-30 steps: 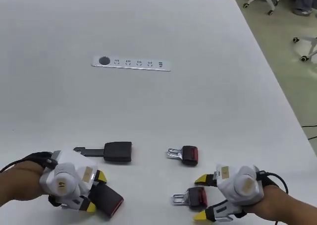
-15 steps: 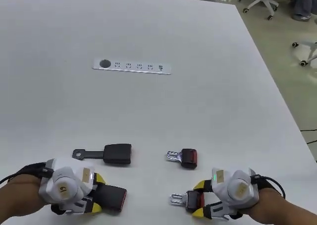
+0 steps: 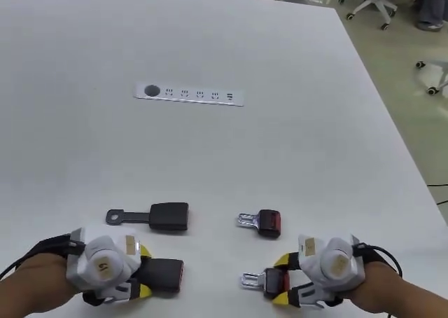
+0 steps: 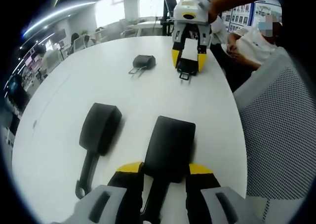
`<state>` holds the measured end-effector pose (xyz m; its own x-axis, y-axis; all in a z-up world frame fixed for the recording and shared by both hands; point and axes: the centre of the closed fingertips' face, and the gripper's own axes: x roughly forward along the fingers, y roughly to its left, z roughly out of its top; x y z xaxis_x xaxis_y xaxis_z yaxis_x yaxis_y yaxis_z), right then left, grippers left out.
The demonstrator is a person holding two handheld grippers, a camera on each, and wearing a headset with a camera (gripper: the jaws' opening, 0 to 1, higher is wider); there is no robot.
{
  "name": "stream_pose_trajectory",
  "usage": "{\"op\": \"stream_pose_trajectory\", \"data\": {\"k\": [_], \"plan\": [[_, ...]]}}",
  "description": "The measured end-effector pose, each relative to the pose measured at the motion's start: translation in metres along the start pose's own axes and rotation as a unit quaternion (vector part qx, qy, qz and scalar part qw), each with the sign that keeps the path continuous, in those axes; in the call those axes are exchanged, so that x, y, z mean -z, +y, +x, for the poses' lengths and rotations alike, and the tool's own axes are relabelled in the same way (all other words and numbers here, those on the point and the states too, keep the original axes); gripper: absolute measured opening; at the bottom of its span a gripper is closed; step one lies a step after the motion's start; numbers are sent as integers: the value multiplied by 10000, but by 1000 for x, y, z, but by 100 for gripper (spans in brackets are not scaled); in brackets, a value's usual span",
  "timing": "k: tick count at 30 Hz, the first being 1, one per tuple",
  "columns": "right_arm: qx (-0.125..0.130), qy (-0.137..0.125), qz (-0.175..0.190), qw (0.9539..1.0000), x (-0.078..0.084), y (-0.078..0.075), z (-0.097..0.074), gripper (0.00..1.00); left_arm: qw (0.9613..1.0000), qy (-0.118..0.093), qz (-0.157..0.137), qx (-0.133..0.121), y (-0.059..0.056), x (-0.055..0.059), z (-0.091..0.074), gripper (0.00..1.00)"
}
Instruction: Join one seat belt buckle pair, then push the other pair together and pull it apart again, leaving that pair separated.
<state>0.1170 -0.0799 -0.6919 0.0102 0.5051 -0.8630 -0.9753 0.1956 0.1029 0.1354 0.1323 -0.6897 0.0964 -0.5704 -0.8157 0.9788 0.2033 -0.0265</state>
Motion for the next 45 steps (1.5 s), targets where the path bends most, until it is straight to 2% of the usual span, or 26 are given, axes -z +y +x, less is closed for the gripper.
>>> {"op": "stream_pose_trajectory", "data": {"k": [8,17,22,32,45], "plan": [[-49,-159,-82,9998,-14,-3,10,33,10000,-51,-62,-50,1,1,0,34],[-89,-416,-130,9990,-34,0,23,33,9999,-108,-73,-49,0,0,-1,34],[-168,-685,-104,9975,-45,0,29,33,9998,-147,-99,-54,1,1,-1,34],[-203,-1021,-73,9945,-68,3,35,33,9998,-168,-128,-58,0,0,-1,34],[-317,-1203,-108,9922,-93,5,42,33,9997,-167,-143,-60,0,-1,-1,34]]}}
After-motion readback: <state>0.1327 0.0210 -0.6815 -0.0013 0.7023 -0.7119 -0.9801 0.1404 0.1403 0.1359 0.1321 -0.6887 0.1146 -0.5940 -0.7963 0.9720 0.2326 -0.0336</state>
